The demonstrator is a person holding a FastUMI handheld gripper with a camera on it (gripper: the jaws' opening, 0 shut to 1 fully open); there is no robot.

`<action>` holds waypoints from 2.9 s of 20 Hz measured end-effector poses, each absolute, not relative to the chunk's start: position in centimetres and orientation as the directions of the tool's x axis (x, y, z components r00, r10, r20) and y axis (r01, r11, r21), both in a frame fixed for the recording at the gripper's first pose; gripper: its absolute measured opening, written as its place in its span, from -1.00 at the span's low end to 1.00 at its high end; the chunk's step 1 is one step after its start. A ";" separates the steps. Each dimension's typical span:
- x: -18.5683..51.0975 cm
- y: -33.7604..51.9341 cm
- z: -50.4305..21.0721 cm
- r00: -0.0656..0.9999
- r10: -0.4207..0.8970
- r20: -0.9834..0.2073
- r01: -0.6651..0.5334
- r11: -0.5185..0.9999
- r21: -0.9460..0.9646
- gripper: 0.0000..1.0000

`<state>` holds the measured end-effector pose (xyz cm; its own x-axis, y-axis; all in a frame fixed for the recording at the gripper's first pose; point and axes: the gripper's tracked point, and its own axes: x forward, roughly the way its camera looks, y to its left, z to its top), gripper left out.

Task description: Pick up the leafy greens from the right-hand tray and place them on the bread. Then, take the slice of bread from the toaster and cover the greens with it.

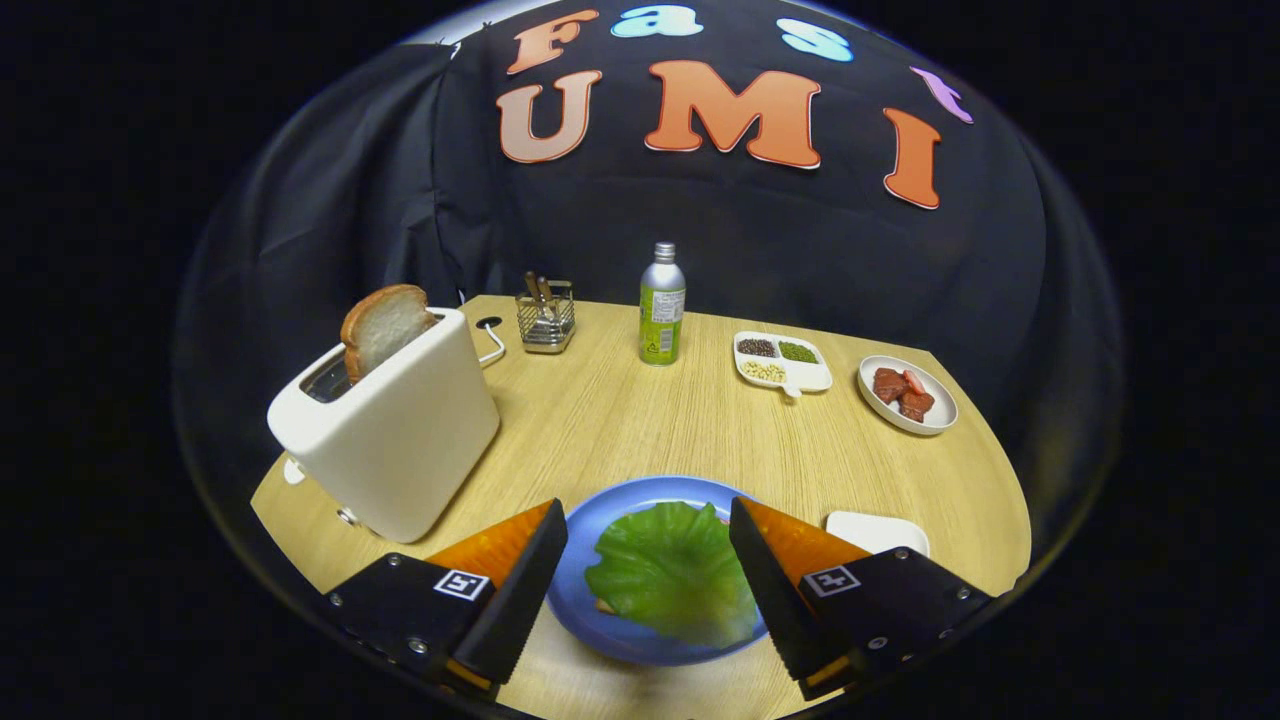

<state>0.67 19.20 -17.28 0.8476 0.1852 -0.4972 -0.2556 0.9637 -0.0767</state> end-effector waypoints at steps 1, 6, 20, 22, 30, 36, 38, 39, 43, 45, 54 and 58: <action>0.8 19.8 -16.5 0.851 0.186 -0.491 -0.257 0.963 -0.079 0.96; 1.2 23.8 -13.6 0.861 0.219 -0.460 -0.288 0.954 -0.086 0.96; 2.9 34.0 -7.4 0.870 0.308 -0.385 -0.374 0.921 -0.108 0.95; 3.1 35.3 -7.3 0.867 0.316 -0.386 -0.384 0.917 -0.111 0.95; 3.5 39.7 -8.5 0.838 0.352 -0.418 -0.433 0.894 -0.115 0.96; 3.8 41.8 -10.4 0.818 0.348 -0.458 -0.448 0.885 -0.128 0.76; 3.9 42.1 -11.1 0.811 0.342 -0.475 -0.450 0.883 -0.132 0.53; 3.9 42.2 -11.5 0.806 0.337 -0.486 -0.448 0.885 -0.130 0.33; 3.6 42.6 -11.9 0.798 0.346 -0.492 -0.448 0.889 -0.101 -0.55; 3.6 42.6 -11.8 0.799 0.346 -0.492 -0.444 0.891 -0.094 -0.76; 3.5 42.3 -8.9 0.820 0.359 -0.446 -0.431 0.900 -0.070 -0.89; 3.2 42.4 -6.9 0.823 0.379 -0.423 -0.441 0.896 -0.053 -0.89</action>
<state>3.16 42.36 -6.88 0.8228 0.3793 -0.4231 -0.4405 0.8962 -0.0533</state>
